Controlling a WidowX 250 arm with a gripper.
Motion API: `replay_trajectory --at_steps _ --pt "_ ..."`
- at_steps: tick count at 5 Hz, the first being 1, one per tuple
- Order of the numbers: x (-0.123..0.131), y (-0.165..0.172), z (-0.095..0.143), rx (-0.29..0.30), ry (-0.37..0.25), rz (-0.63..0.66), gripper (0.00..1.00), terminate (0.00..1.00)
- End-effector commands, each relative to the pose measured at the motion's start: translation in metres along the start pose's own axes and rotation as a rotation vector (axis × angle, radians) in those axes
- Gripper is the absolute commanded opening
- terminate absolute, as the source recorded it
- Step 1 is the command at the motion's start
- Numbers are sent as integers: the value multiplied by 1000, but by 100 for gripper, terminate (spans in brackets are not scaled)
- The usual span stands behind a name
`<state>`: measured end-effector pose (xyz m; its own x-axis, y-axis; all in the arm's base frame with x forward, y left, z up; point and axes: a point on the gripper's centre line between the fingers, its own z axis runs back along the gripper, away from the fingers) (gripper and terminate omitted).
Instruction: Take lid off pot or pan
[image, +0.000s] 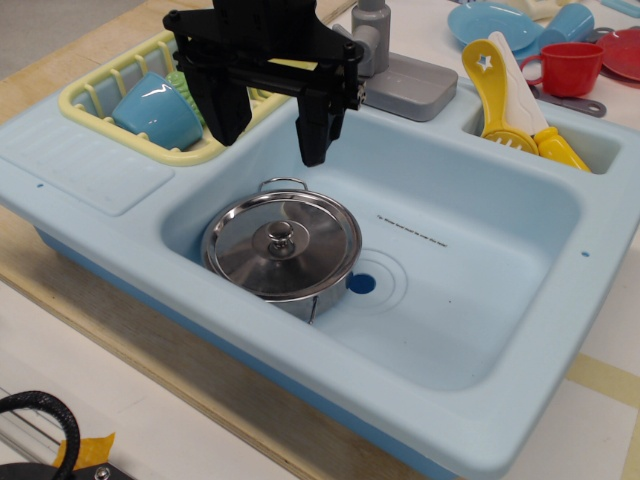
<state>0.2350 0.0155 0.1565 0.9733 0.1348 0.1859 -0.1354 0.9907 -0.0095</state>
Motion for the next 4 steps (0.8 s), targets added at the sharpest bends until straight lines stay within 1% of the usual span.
replay_trajectory --at_steps 1,3,4 --pt "0 0 0 0 0 0 100 0" --pt "-4 -4 -19 33 20 56 100 0" --pt "-4 -5 -29 28 36 67 100 0"
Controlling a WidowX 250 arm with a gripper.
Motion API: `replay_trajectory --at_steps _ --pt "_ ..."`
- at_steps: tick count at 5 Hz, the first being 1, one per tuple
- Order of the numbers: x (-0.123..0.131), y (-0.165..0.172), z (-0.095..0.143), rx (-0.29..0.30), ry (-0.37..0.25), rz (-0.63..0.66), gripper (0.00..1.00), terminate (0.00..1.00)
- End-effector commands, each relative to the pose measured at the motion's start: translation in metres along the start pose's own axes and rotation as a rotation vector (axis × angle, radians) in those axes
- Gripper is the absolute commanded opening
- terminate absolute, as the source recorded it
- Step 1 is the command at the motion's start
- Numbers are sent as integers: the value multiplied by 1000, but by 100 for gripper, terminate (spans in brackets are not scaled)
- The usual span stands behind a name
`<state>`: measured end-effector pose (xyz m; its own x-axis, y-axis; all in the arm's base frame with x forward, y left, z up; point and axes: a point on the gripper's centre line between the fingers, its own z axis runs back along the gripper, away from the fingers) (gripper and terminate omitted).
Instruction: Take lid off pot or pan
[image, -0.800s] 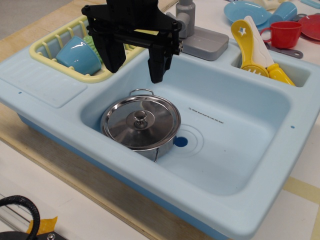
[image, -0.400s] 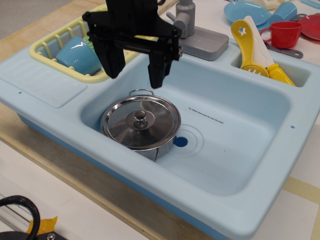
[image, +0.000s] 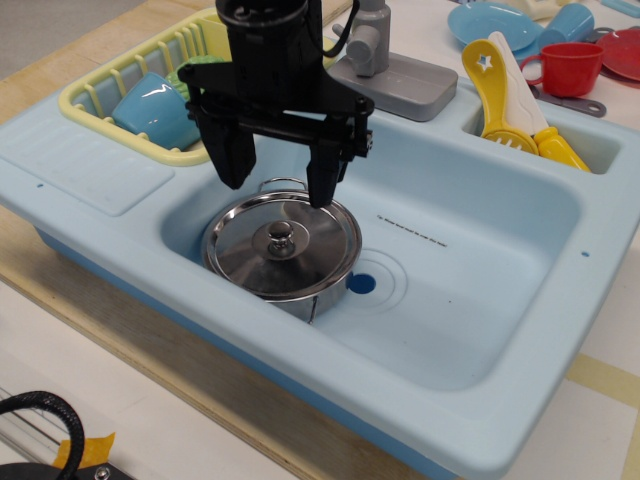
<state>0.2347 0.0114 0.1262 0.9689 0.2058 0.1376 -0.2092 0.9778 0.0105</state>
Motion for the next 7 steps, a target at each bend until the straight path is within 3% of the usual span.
replay_trajectory --at_steps 1,5,7 --pt "3 -2 -8 -17 -4 3 100 0" --pt "4 6 -30 -36 34 36 100 0" --pt "1 9 -40 -57 99 66 100 0"
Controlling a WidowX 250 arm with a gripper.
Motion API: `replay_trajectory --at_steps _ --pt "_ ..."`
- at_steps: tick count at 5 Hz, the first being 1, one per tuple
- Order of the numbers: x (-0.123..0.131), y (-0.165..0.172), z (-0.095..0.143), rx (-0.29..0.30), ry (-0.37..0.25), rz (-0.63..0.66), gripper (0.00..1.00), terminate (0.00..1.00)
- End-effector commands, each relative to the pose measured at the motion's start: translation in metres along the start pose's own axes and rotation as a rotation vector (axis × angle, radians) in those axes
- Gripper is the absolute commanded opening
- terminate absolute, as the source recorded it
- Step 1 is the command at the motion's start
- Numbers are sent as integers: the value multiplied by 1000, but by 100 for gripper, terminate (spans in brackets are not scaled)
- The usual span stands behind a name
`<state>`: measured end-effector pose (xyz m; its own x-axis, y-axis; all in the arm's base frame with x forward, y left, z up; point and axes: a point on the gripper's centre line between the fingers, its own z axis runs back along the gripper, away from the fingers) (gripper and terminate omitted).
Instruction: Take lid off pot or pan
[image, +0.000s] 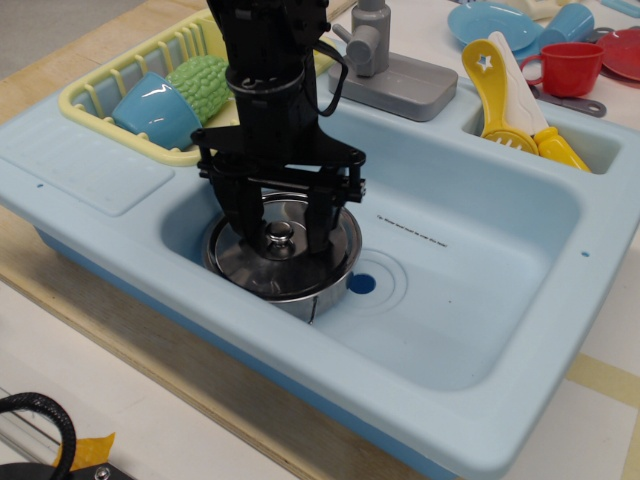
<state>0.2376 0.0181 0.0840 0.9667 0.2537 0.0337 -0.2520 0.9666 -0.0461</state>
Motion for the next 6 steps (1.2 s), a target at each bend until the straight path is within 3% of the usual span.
replay_trajectory --at_steps 1,3,5,6 --pt "-1 4 1 -11 3 34 0 0" --pt "-3 1 13 13 -8 39 0 0" --pt "0 -23 49 67 -106 21 0 0" --pt "-2 -35 51 35 -139 11 0 0"
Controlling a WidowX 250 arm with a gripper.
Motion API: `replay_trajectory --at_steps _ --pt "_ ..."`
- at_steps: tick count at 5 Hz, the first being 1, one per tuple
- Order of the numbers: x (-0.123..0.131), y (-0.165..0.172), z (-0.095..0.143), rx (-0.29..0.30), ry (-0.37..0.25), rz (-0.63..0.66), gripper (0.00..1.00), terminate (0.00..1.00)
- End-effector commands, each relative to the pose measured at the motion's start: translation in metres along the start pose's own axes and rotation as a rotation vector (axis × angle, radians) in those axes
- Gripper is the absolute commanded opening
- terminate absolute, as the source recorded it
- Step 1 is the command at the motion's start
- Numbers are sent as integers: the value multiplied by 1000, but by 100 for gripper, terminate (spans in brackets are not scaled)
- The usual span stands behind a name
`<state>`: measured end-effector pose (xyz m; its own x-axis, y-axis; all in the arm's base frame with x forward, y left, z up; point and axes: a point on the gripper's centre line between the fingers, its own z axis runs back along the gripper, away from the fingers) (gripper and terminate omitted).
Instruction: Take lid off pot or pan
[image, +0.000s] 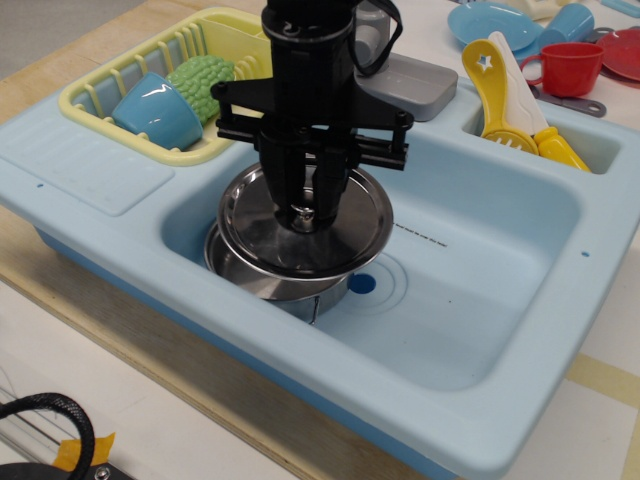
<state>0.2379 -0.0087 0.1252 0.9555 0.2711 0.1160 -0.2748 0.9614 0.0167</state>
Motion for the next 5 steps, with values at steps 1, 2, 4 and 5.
replay_trajectory --at_steps 1,2,4,5 --pt "5 -24 5 -79 -59 -24 0 0" --pt "10 -43 -2 -124 -47 -52 0 0" --pt "18 -69 -13 -189 -34 -106 0 0" --pt "21 -76 -13 -215 -55 -135 0 0"
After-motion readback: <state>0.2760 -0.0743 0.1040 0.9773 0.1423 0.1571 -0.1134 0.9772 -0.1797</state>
